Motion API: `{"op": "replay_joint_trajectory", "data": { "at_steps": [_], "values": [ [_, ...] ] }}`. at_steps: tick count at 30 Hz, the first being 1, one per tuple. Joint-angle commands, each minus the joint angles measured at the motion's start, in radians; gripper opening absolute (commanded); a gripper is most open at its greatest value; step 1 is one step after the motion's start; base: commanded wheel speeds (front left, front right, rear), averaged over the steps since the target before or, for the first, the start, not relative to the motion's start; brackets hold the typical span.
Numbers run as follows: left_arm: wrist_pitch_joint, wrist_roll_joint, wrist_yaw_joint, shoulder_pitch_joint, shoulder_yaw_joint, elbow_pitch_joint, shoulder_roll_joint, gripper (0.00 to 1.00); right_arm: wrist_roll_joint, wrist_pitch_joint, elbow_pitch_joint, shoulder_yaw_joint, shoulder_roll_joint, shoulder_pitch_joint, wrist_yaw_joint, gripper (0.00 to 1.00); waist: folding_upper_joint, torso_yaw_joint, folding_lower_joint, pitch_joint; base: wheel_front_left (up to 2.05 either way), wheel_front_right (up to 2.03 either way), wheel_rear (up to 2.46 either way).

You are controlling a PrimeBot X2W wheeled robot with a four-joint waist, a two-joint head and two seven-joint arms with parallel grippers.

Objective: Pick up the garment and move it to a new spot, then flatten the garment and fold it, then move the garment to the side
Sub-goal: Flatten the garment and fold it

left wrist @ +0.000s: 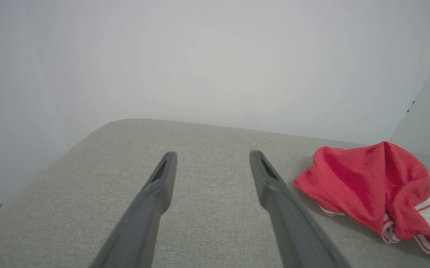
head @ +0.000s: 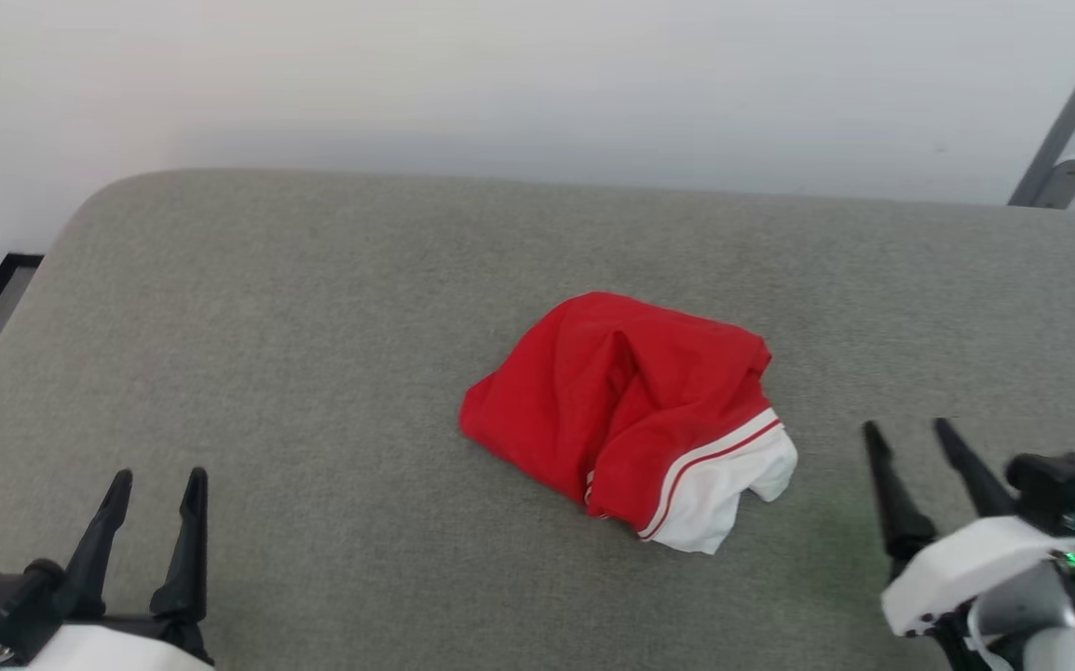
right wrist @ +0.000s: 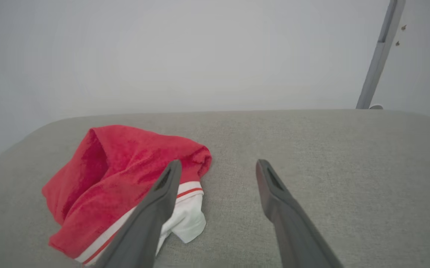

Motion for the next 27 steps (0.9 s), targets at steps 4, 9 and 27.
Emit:
{"op": "replay_joint_trajectory", "data": {
  "at_steps": [4, 9, 27],
  "values": [
    [-0.005, 0.010, -0.010, -0.032, -0.001, 0.002, -0.014, 1.00, 0.027, 0.087, 0.027, 0.072, -0.036, -0.032, 0.000, 1.00, -0.0001, 0.034, 0.0000, 0.030, 0.00, 0.00, 0.00],
    [-0.005, 0.013, -0.019, -0.056, -0.015, 0.003, -0.033, 1.00, 0.070, 0.228, 0.075, 0.156, -0.079, -0.072, 0.000, 1.00, -0.0001, 0.079, 0.0000, 0.062, 0.00, 0.00, 0.00],
    [-0.005, 0.014, -0.027, -0.136, -0.062, 0.035, -0.076, 1.00, 0.051, 0.537, 0.366, 0.433, -0.190, -0.277, 0.000, 0.00, -0.0001, 0.205, 0.0000, 0.133, 0.00, 0.00, 0.00]
  ]
}}
